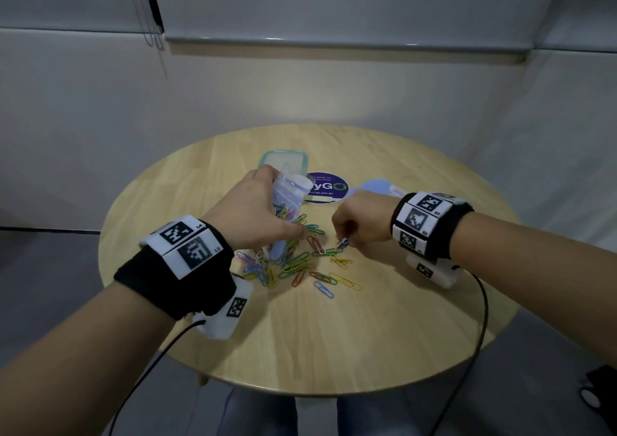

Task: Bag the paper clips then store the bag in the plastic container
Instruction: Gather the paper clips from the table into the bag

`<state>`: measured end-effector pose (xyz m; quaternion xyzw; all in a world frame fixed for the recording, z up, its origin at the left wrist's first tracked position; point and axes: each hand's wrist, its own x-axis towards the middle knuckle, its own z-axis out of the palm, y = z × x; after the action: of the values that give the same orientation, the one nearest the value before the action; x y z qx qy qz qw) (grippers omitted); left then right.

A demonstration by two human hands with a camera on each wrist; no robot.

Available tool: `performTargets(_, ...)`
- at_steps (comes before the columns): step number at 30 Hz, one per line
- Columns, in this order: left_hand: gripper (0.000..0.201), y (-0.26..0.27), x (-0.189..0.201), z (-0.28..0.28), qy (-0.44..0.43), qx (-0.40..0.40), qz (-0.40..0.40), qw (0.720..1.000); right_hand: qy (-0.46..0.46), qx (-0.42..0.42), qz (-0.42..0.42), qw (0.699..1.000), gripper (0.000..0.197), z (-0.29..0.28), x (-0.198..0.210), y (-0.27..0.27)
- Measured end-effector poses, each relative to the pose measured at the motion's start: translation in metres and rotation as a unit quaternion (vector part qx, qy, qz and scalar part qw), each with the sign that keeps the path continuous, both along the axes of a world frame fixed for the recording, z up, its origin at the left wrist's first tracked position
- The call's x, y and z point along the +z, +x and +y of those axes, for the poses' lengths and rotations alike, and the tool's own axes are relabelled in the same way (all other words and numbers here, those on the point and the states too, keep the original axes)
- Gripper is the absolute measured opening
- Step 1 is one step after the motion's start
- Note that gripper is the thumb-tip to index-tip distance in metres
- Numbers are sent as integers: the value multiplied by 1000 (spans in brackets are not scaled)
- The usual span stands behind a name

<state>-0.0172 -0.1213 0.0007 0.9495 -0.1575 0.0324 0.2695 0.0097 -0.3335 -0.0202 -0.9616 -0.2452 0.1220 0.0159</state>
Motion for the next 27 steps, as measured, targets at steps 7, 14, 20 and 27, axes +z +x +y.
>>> performTargets(7,76,-1,1,-10,3,-2,12,1000,13,-8,-33,999,13,0,-2,-4)
performTargets(14,89,-7,-1,-17,-23,3,25,999,433,-173,-50,883,16,-2,64,-6)
performTargets(20,86,-9,0,-27,-41,27,0,999,428,-198,-56,880,11,42,92,-16)
performTargets(27,91,-8,-3,-26,-55,37,-9,998,314,-184,-69,929,19,45,101,-22)
